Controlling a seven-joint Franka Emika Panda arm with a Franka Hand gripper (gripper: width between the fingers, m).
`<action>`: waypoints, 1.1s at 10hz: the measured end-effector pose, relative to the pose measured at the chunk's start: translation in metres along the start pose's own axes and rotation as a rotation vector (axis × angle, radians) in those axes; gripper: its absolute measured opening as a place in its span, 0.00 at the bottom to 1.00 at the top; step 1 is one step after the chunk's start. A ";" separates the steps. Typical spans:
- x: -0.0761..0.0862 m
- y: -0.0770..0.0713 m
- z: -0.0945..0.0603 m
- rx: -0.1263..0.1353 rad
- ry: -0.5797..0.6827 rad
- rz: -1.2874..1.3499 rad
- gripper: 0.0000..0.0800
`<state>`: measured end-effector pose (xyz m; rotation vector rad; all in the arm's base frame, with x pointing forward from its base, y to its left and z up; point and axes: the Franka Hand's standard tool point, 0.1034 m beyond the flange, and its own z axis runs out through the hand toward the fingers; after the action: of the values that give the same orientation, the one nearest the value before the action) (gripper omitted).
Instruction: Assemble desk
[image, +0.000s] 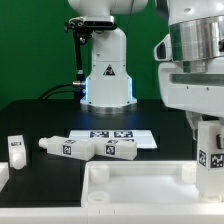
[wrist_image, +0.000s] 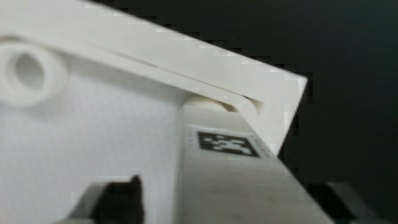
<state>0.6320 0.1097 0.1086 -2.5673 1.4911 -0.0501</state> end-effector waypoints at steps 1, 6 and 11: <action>0.001 0.000 -0.001 0.000 0.000 -0.169 0.59; 0.002 0.000 -0.001 -0.020 0.008 -0.564 0.81; 0.011 -0.006 -0.007 -0.052 0.021 -0.942 0.80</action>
Offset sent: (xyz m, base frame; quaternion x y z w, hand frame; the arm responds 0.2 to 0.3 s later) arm 0.0000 0.0000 0.0000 0.0000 0.0000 -0.1938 0.9810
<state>0.6420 0.1019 0.1163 -3.0481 0.1716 -0.1538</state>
